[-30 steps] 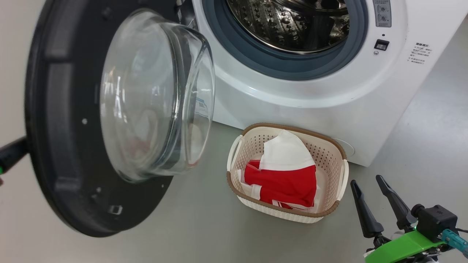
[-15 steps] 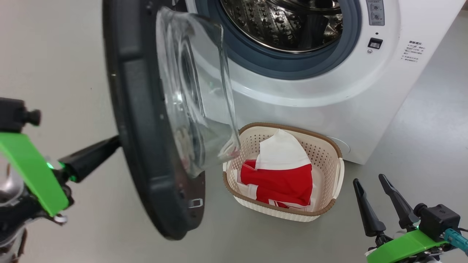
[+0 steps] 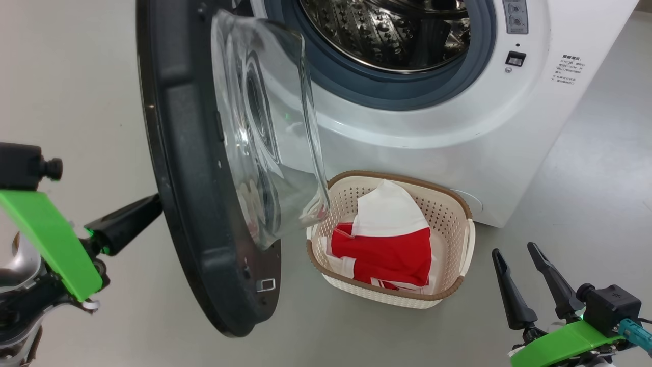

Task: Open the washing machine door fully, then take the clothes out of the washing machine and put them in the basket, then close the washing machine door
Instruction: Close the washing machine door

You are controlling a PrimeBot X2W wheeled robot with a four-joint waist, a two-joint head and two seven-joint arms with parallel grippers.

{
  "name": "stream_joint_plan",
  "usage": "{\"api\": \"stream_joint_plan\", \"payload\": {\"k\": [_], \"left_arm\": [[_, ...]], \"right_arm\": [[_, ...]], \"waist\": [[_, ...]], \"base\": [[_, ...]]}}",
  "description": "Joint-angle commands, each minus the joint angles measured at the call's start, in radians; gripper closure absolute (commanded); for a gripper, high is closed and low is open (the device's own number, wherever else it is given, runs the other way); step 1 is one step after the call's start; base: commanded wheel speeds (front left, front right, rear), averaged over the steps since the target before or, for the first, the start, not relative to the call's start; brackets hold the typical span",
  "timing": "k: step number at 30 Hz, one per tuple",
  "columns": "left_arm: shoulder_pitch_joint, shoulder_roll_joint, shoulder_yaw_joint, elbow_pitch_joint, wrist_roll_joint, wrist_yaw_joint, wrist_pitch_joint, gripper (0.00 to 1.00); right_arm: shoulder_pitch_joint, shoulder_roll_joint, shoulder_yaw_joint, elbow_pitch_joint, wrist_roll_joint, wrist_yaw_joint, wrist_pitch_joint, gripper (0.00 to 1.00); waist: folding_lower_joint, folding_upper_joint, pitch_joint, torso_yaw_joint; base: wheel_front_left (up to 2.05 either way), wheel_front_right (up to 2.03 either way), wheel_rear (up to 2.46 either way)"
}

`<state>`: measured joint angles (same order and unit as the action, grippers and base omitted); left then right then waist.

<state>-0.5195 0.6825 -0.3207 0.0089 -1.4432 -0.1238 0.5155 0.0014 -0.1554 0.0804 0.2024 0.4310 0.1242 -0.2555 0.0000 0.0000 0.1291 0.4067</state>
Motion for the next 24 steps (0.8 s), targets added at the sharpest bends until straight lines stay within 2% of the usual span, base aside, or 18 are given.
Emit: {"api": "stream_joint_plan", "payload": {"k": [1,8,9,10,11,14,18,19,20,21,22,24], "left_arm": [[-0.039,0.065,0.045,-0.009,0.007,-0.007,-0.016,1.0],[0.013,0.085,0.016,0.038,0.045,-0.007,-0.14,1.0],[0.024,0.089,0.01,0.048,0.055,-0.007,-0.16,0.98],[0.036,0.092,0.003,0.058,0.065,-0.007,-0.18,0.85],[0.048,0.096,-0.006,0.071,0.08,-0.007,-0.201,0.76],[0.085,0.092,-0.035,0.106,0.099,-0.007,-0.256,0.72],[0.135,0.083,-0.066,0.135,0.097,-0.007,-0.322,0.56],[0.147,0.082,-0.071,0.141,0.094,-0.007,-0.339,0.3],[0.159,0.08,-0.078,0.145,0.091,-0.007,-0.353,0.11],[0.159,0.08,-0.078,0.145,0.091,-0.007,-0.353,0.11],[0.169,0.078,-0.085,0.148,0.087,-0.007,-0.366,0.0],[0.187,0.074,-0.094,0.157,0.078,-0.007,-0.397,0.0]], "right_arm": [[-0.017,-0.007,0.023,-0.023,0.001,0.007,-0.006,0.0],[-0.007,0.002,0.033,-0.019,0.004,0.007,-0.006,0.0],[-0.005,0.002,0.035,-0.018,0.005,0.007,-0.006,0.0],[-0.001,0.003,0.036,-0.018,0.006,0.007,-0.006,0.0],[0.002,0.004,0.036,-0.017,0.007,0.007,-0.006,0.0],[0.011,0.007,0.038,-0.017,0.009,0.007,-0.006,0.0],[0.021,0.008,0.041,-0.018,0.01,0.007,-0.006,0.0],[0.023,0.007,0.042,-0.018,0.01,0.007,-0.006,0.0],[0.024,0.006,0.042,-0.017,0.011,0.007,-0.006,0.0],[0.024,0.006,0.042,-0.017,0.011,0.007,-0.006,0.0],[0.026,0.005,0.043,-0.017,0.011,0.007,-0.006,0.0],[0.027,0.003,0.044,-0.017,0.012,0.007,-0.006,0.0]], "waist": [[0.0,0.0,-0.004,0.001],[0.0,0.0,-0.036,0.007],[0.0,0.0,-0.042,0.009],[0.0,0.0,-0.047,0.011],[0.0,0.0,-0.052,0.013],[0.0,0.0,-0.067,0.02],[0.0,0.0,-0.08,0.03],[0.0,0.0,-0.082,0.033],[0.0,0.0,-0.084,0.035],[0.0,0.0,-0.084,0.035],[0.0,0.0,-0.086,0.037],[0.0,0.0,-0.087,0.04]], "base": [[0.0,0.0,0.0],[0.0,0.0,0.0],[0.0,0.0,0.0],[0.0,0.0,0.0],[0.0,0.0,0.0],[0.0,0.0,0.0],[0.0,0.0,0.0],[0.0,0.0,0.0],[0.0,0.0,0.0],[0.0,0.0,0.0],[0.0,0.0,0.0],[0.0,0.0,0.0]]}}
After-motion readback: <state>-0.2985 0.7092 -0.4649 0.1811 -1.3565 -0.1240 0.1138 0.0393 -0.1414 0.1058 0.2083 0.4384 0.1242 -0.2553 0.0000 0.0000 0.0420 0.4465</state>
